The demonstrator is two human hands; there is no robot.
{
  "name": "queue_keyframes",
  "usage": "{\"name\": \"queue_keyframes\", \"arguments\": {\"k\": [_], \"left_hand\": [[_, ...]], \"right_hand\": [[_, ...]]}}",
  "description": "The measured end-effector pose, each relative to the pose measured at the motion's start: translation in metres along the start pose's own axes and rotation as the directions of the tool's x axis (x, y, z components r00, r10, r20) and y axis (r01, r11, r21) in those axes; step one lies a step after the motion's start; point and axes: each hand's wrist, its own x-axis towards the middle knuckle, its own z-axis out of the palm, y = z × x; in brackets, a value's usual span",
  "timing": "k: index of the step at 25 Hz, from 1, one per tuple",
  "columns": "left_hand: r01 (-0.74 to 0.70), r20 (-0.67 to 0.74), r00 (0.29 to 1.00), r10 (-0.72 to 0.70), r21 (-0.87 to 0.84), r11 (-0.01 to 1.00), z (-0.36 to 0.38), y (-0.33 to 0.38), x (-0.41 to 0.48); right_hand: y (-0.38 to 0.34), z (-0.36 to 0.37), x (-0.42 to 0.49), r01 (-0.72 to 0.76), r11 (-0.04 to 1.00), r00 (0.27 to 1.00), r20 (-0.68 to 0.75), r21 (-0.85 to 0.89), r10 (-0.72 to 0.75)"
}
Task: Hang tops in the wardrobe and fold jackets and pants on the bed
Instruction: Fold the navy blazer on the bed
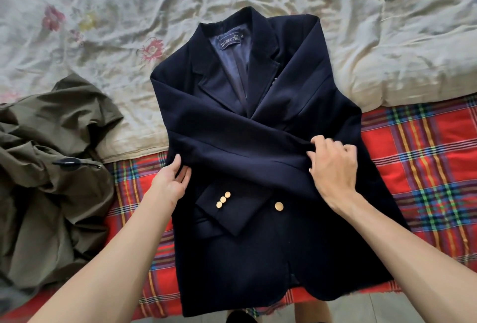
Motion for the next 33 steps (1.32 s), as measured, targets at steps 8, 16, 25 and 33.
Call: {"name": "queue_keyframes", "arguments": {"k": [8, 16, 25, 33], "left_hand": [[-0.644, 0.717, 0.152, 0.681, 0.595, -0.482, 0.019, 0.029, 0.013], [-0.525, 0.750, 0.352, 0.559, 0.653, -0.546, 0.071, 0.051, 0.076], [-0.540, 0.713, 0.353, 0.606, 0.684, -0.490, 0.087, 0.071, 0.069], [-0.789, 0.386, 0.540, 0.748, 0.542, 0.289, 0.088, 0.093, 0.066]], "right_hand": [[-0.106, 0.032, -0.009, 0.363, 0.930, 0.923, 0.113, 0.067, -0.368], [-0.035, 0.049, -0.034, 0.163, 0.984, 0.979, 0.133, -0.067, -0.153], [-0.009, 0.042, -0.025, 0.146, 0.988, 0.982, 0.115, 0.049, -0.150], [-0.006, -0.021, 0.147, -0.068, 0.837, 0.992, -0.056, 0.542, 0.117]]}}
